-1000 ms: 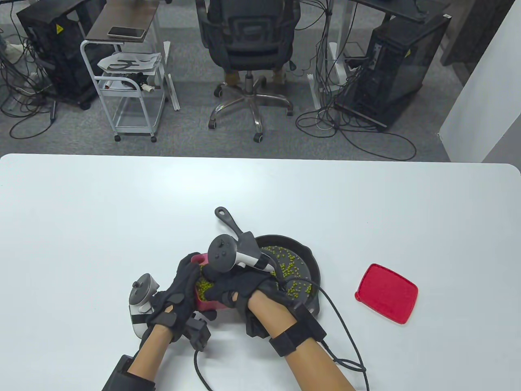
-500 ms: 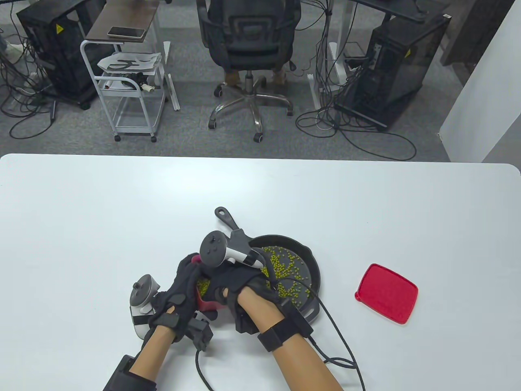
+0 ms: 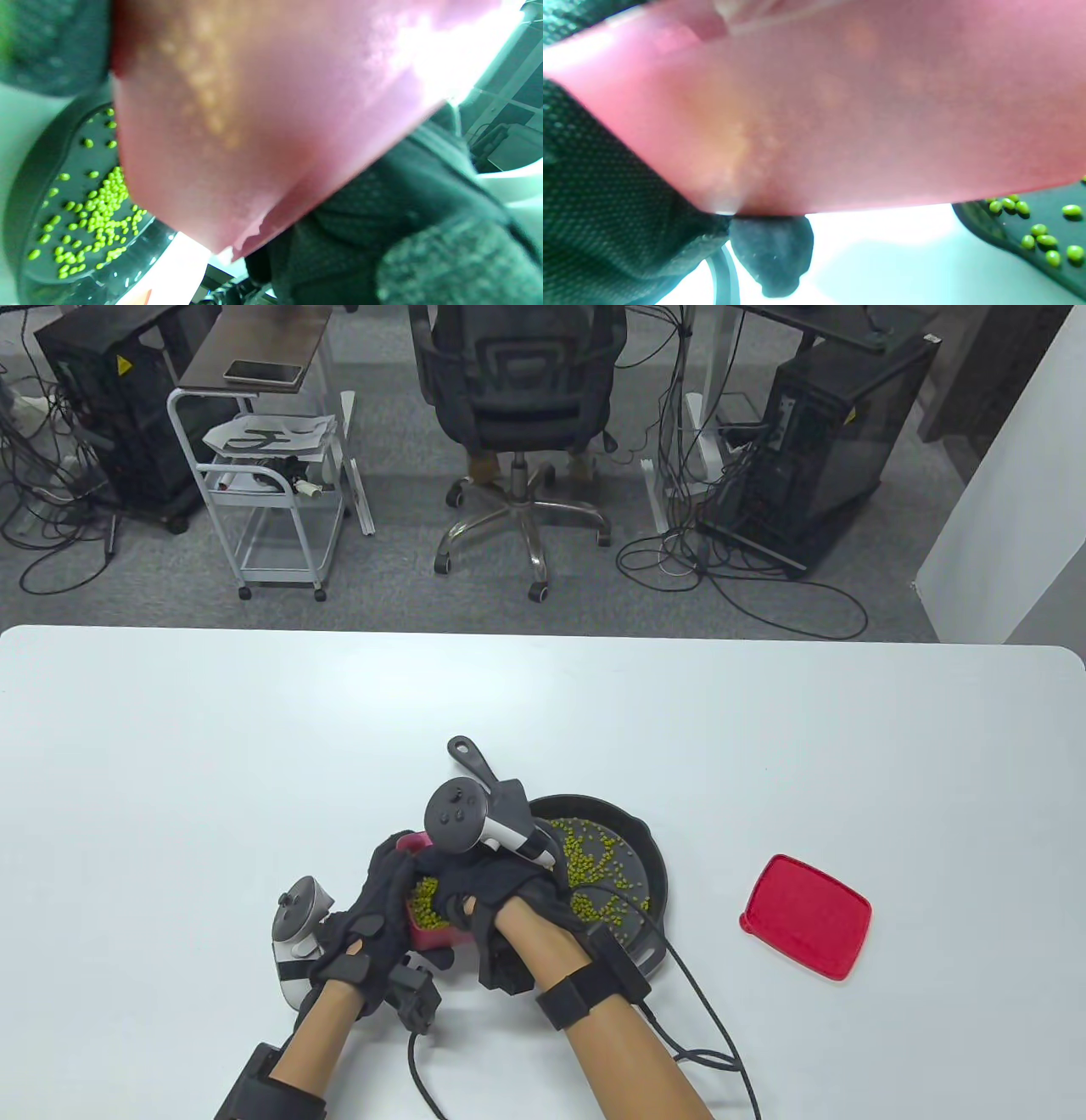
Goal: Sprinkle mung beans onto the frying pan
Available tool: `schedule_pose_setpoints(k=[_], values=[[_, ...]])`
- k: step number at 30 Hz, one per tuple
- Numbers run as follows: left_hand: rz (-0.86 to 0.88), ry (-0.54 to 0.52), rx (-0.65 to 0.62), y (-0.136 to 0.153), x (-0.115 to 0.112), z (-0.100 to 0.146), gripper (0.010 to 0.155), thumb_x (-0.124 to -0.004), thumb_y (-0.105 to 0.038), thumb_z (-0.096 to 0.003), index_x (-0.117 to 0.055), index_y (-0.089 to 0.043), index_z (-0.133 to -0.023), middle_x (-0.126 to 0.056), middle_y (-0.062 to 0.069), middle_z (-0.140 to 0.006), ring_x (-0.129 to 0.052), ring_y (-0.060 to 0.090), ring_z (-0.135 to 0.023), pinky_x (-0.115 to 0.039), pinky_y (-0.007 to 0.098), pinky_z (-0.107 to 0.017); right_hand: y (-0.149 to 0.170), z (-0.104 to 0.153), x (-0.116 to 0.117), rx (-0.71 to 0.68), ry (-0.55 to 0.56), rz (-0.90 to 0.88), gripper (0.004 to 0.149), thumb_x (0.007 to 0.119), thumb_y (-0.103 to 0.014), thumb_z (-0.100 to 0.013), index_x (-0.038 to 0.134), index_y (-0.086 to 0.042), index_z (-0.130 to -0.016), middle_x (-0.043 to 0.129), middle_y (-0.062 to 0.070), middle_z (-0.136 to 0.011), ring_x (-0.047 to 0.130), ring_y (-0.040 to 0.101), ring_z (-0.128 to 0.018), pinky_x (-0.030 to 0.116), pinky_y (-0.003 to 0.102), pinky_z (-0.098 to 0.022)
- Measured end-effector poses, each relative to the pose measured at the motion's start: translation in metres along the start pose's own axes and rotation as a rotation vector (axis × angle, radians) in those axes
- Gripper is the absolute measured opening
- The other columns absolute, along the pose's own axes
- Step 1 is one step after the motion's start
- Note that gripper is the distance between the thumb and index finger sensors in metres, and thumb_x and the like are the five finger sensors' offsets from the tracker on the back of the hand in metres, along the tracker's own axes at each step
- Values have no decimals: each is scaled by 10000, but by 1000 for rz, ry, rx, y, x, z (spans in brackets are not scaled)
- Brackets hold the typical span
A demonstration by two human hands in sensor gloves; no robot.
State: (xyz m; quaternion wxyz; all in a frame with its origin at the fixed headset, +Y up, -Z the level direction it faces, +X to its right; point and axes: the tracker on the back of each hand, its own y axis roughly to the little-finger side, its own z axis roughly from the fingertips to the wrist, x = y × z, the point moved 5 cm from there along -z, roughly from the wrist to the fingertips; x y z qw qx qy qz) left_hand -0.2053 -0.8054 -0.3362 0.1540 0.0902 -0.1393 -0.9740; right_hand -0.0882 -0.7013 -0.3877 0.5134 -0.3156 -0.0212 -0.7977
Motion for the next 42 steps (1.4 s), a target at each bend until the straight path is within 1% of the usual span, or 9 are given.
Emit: schedule_pose_setpoints(k=[7,13,17,20,24,27,31,36,42], values=[[-9,-2,25,2,2,0,781,-620,-746,-466,-316,-380,-1085,-504,178,-1063,-906,423,-627,-934,453,-207,8,6,-25,12,45,-53,390,946,-134,-462,857,-235,-827,836,125,-895,934,413,-575,921,299,-275],[-12,5,29,0,2,1,780,-620,-744,-468,-318,-376,-1086,-504,181,-1063,-905,425,-627,-933,454,-208,24,18,-51,15,102,-116,388,943,-136,-463,855,-238,-827,834,125,-896,935,409,-576,922,294,-275],[-15,0,34,0,4,1,779,-620,-744,-467,-319,-377,-1085,-505,181,-1062,-904,425,-628,-933,455,-209,45,29,-68,39,149,-159,387,941,-138,-464,853,-238,-828,834,128,-895,937,407,-575,923,292,-275],[-12,-3,35,-1,5,1,780,-621,-743,-468,-317,-377,-1086,-504,182,-1062,-904,426,-627,-932,455,-207,69,35,-72,94,160,-147,388,937,-141,-468,847,-241,-832,828,125,-900,934,404,-582,924,291,-282],[-12,-9,33,-2,7,1,780,-620,-744,-468,-318,-376,-1086,-504,183,-1062,-904,425,-628,-933,454,-208,103,37,-61,179,120,-135,387,927,-142,-475,837,-244,-837,816,125,-907,925,406,-599,924,296,-298],[-7,-12,33,-3,7,1,780,-620,-744,-469,-317,-376,-1086,-504,182,-1062,-903,425,-629,-933,454,-209,128,37,-42,250,45,-120,388,913,-143,-486,822,-246,-849,805,131,-915,917,409,-616,924,301,-317],[1,-16,30,-4,8,1,779,-618,-745,-470,-316,-377,-1086,-504,181,-1062,-903,424,-630,-933,454,-210,145,33,-17,292,-41,-128,388,884,-138,-505,808,-237,-873,788,148,-939,902,422,-650,926,315,-350],[12,-21,26,-6,11,2,779,-616,-747,-469,-315,-378,-1086,-504,180,-1063,-904,422,-630,-934,452,-210,143,23,1,272,-72,-148,388,858,-127,-514,811,-227,-886,791,157,-954,905,421,-663,930,316,-364],[20,-25,21,-8,14,2,780,-616,-746,-469,-314,-377,-1086,-504,180,-1062,-905,422,-629,-934,451,-210,131,3,-3,242,38,-114,387,840,-117,-514,818,-234,-883,810,145,-944,914,419,-665,932,320,-372]])
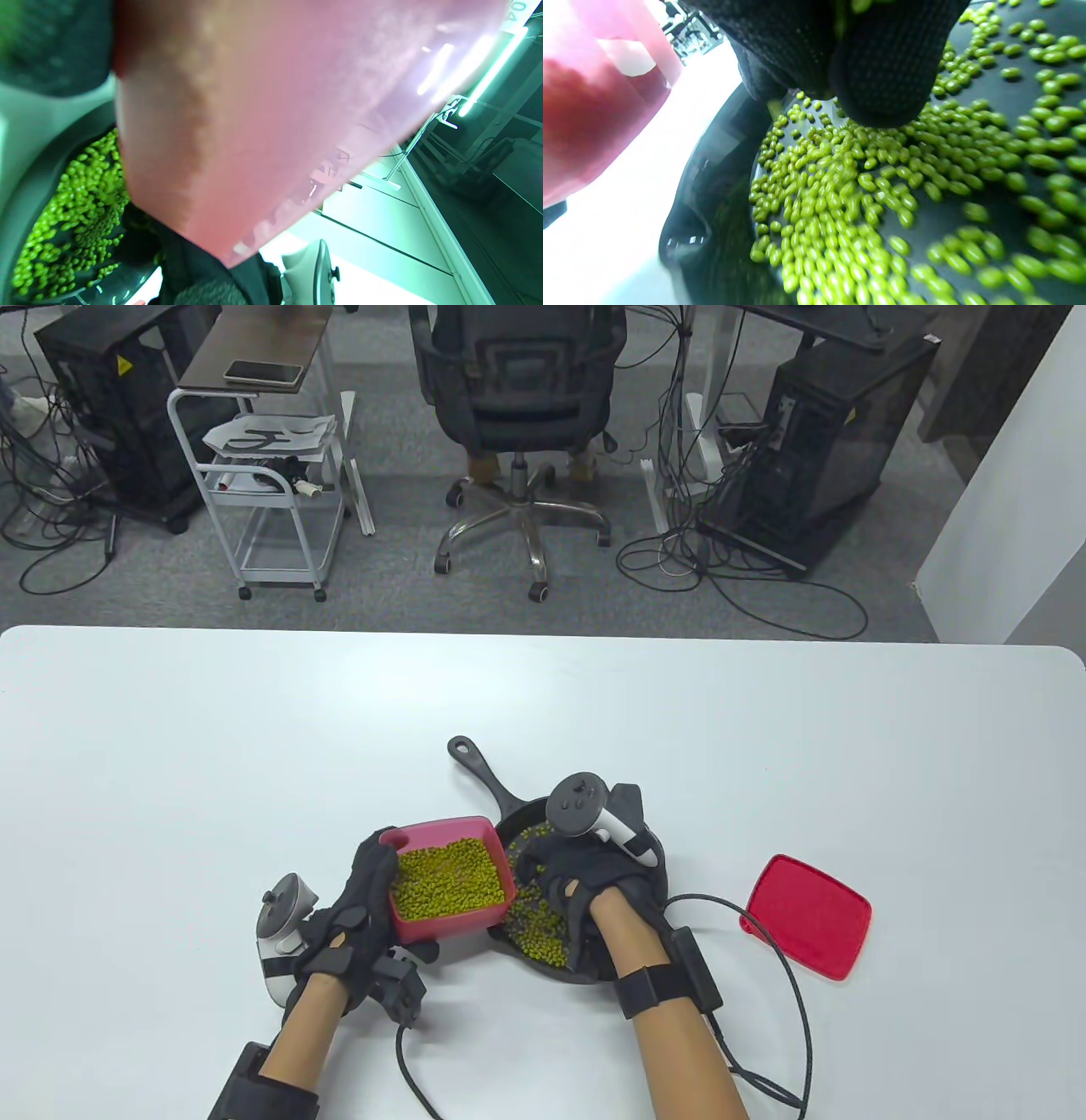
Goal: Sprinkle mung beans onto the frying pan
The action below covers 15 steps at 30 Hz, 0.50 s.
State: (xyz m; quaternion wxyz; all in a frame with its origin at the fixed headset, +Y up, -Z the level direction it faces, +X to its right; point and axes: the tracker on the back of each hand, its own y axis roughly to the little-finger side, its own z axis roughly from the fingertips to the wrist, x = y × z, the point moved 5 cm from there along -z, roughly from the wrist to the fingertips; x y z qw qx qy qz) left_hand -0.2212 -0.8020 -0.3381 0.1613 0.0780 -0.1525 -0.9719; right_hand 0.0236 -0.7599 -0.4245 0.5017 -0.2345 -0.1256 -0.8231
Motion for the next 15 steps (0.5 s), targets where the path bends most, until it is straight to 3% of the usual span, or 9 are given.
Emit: schedule_pose_setpoints(k=[11,15], values=[[15,-6,0,-3,4,0,779,-614,-747,-471,-313,-377,-1087,-503,181,-1062,-904,420,-631,-934,450,-212,-6,-22,-26,51,106,24,408,824,-138,-522,800,-223,-921,753,175,-1014,869,453,-758,909,382,-457],[17,-10,0,-3,5,0,780,-614,-746,-471,-312,-376,-1087,-503,181,-1063,-903,421,-632,-934,451,-213,-2,-21,-32,51,104,-27,434,772,-249,-553,743,-209,-985,673,214,-1078,772,507,-861,835,488,-554]])
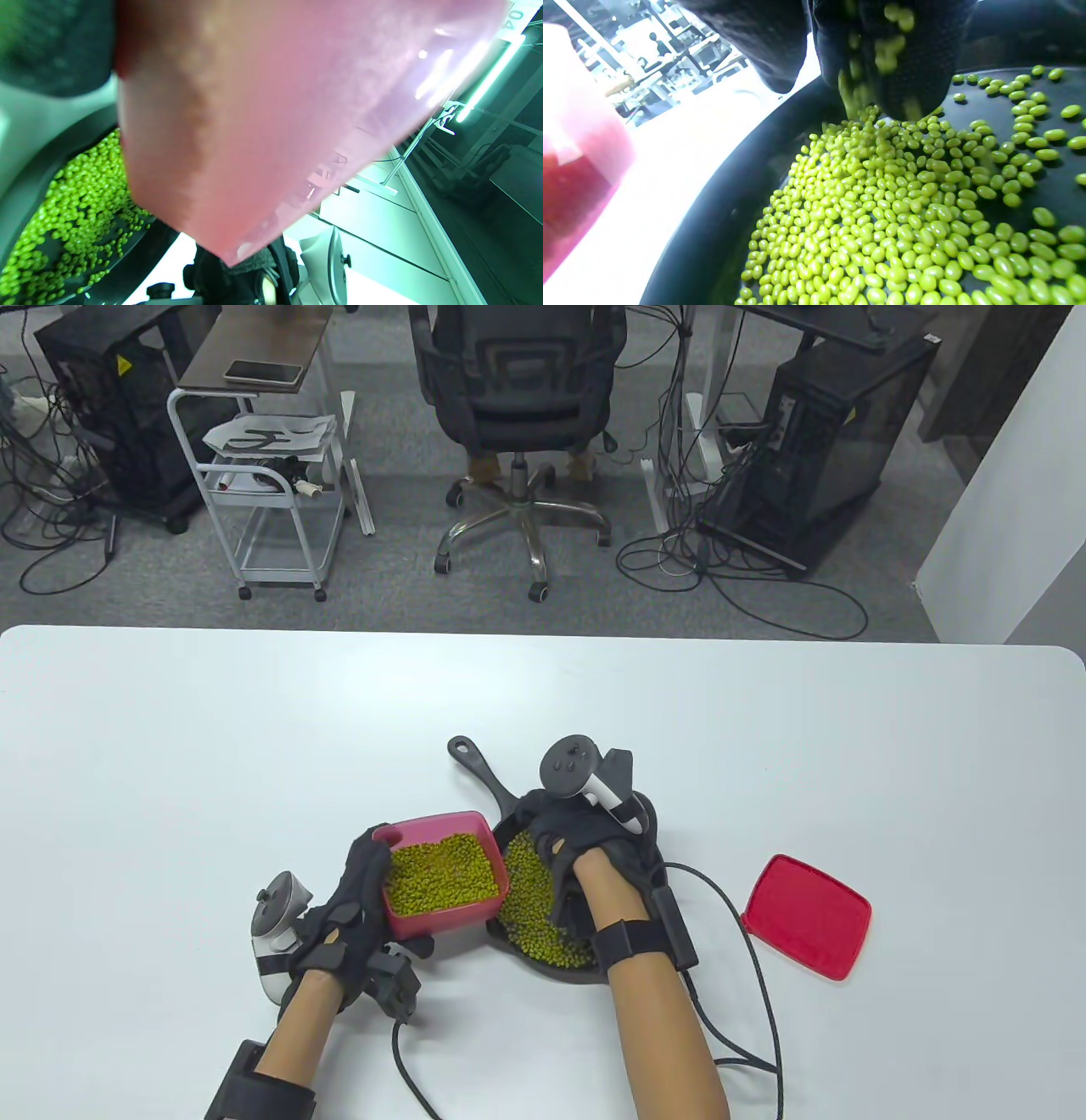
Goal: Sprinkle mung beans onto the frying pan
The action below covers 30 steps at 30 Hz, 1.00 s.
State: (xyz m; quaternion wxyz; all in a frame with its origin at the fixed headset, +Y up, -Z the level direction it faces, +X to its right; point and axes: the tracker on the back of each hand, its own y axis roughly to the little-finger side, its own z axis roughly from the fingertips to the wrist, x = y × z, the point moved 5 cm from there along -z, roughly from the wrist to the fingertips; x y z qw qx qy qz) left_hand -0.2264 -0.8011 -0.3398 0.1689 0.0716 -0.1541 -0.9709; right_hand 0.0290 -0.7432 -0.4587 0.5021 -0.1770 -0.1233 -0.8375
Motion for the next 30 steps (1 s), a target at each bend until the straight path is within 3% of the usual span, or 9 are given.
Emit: schedule_pose_setpoints(k=[3,10,18,24,30], values=[[-3,0,1,0,0,0,779,-614,-746,-470,-313,-376,-1087,-503,180,-1063,-903,421,-632,-934,451,-214,6,4,-1,-4,-38,-56,483,732,-368,-571,704,-200,-1023,607,245,-1114,693,541,-911,782,551,-578],[-22,2,-2,1,1,-1,779,-616,-745,-470,-313,-377,-1086,-502,181,-1062,-903,422,-633,-933,454,-215,4,29,-18,-73,-36,-64,511,710,-422,-578,691,-198,-1036,601,248,-1121,668,553,-922,763,578,-578],[-59,13,-5,3,-6,-2,779,-618,-744,-471,-308,-379,-1085,-495,179,-1066,-897,425,-641,-931,459,-224,-49,83,-41,-301,27,-80,515,747,-417,-574,702,-189,-1034,631,247,-1109,692,553,-901,765,565,-574],[-71,36,-10,5,-14,1,780,-618,-743,-470,-304,-381,-1085,-492,181,-1066,-894,425,-646,-930,462,-228,-108,103,-7,-439,-49,-13,517,787,-405,-564,712,-191,-1028,644,238,-1106,708,544,-896,777,548,-571],[-74,56,-14,3,-19,3,779,-620,-736,-473,-305,-372,-1085,-491,188,-1062,-894,431,-641,-930,466,-225,-113,88,40,-287,-237,207,669,820,-426,-550,562,-164,-1109,456,275,-1169,575,561,-968,734,545,-614]])
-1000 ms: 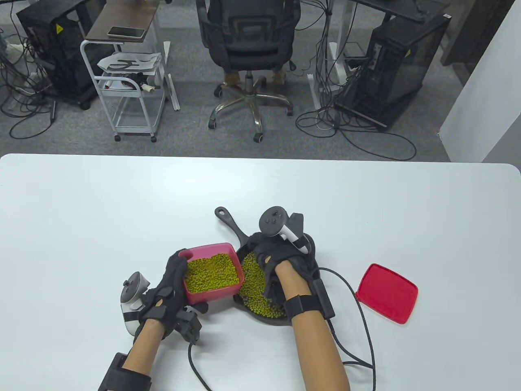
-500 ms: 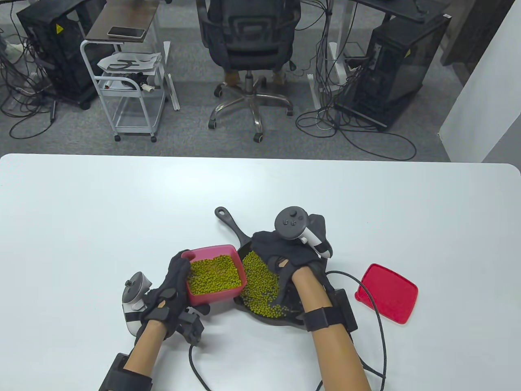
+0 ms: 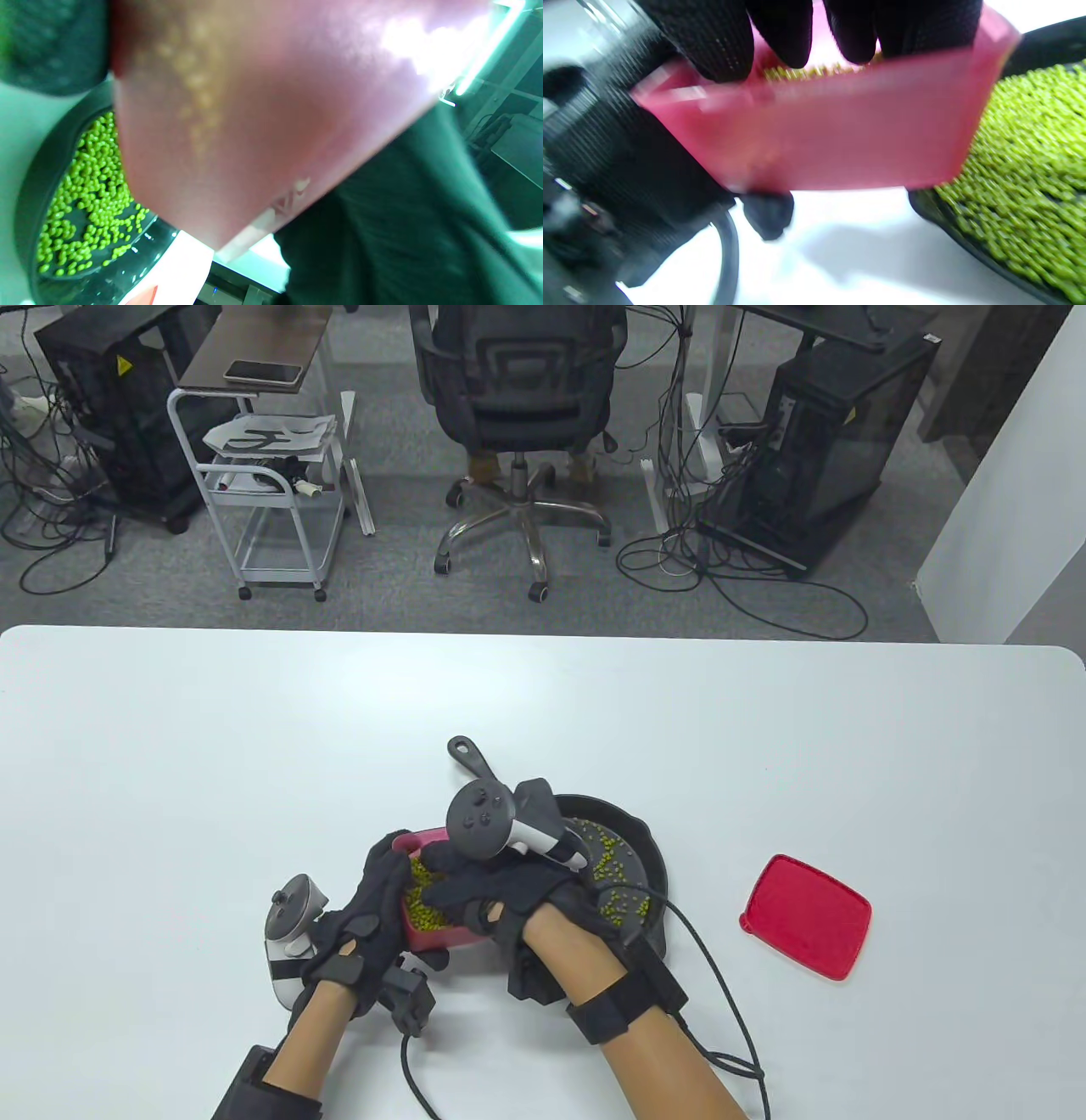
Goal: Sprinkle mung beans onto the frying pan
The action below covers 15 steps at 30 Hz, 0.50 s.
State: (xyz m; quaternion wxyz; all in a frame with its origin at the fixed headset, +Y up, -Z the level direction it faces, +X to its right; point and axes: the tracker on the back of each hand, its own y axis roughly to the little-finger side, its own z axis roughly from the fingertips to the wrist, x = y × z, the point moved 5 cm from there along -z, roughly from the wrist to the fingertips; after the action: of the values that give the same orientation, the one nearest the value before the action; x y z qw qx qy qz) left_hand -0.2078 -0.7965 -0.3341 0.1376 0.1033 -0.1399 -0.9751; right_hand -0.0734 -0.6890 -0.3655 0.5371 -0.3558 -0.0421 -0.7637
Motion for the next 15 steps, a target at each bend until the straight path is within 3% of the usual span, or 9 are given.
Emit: schedule_pose_setpoints(k=[1,3,9,15], values=[[-22,4,17,1,-1,0,779,-620,-731,-476,-295,-368,-1085,-475,192,-1065,-886,438,-648,-929,470,-233,0,-4,8,10,-54,-5,776,833,-460,-539,455,-151,-1141,411,281,-1177,524,563,-987,707,566,-626],[-60,-1,5,2,-2,-2,779,-616,-729,-480,-287,-365,-1085,-468,194,-1066,-883,437,-652,-929,470,-236,1,-8,12,40,-69,0,847,871,-450,-520,396,-140,-1149,386,273,-1183,492,567,-996,687,597,-629],[-39,-22,7,3,0,-1,772,-608,-718,-484,-279,-360,-1083,-447,195,-1068,-867,447,-659,-924,480,-235,-1,-21,15,26,-80,-32,844,928,-392,-490,439,-136,-1129,385,286,-1157,516,586,-947,758,552,-593],[-15,-32,-17,3,-1,-2,770,-591,-719,-484,-264,-358,-1080,-441,193,-1068,-870,441,-658,-928,473,-234,-10,-26,10,5,-1,-28,742,990,-301,-453,591,-140,-1058,550,251,-1098,687,536,-830,861,448,-502]])
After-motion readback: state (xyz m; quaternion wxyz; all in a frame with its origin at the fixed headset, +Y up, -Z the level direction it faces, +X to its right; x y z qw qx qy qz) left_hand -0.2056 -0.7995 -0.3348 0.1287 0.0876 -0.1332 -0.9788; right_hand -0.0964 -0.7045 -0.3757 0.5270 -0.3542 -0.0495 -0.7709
